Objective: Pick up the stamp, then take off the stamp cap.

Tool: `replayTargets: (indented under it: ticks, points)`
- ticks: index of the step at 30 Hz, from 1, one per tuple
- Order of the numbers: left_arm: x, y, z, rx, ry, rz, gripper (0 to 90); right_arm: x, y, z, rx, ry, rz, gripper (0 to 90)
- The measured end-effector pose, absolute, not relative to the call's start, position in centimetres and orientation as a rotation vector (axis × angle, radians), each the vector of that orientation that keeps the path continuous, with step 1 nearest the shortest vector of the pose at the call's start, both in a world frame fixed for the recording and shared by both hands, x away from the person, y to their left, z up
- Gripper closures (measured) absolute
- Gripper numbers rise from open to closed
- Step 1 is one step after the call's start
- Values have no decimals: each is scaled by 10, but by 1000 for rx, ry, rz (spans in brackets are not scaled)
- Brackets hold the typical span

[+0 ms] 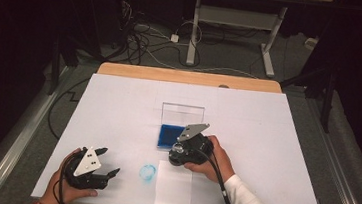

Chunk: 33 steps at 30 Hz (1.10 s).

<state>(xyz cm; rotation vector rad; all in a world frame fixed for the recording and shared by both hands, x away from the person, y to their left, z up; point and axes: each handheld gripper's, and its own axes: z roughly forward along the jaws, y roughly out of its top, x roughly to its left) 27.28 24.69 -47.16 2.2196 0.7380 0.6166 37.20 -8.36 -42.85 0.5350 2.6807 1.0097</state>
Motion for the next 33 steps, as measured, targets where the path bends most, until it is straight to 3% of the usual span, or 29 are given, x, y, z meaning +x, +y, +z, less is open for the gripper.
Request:
replayTargets:
  ticks: [33]
  points:
    - [277, 234, -471, 2220, 700, 615, 226, 348, -131, -383, 563, 2483, 1155, 572]
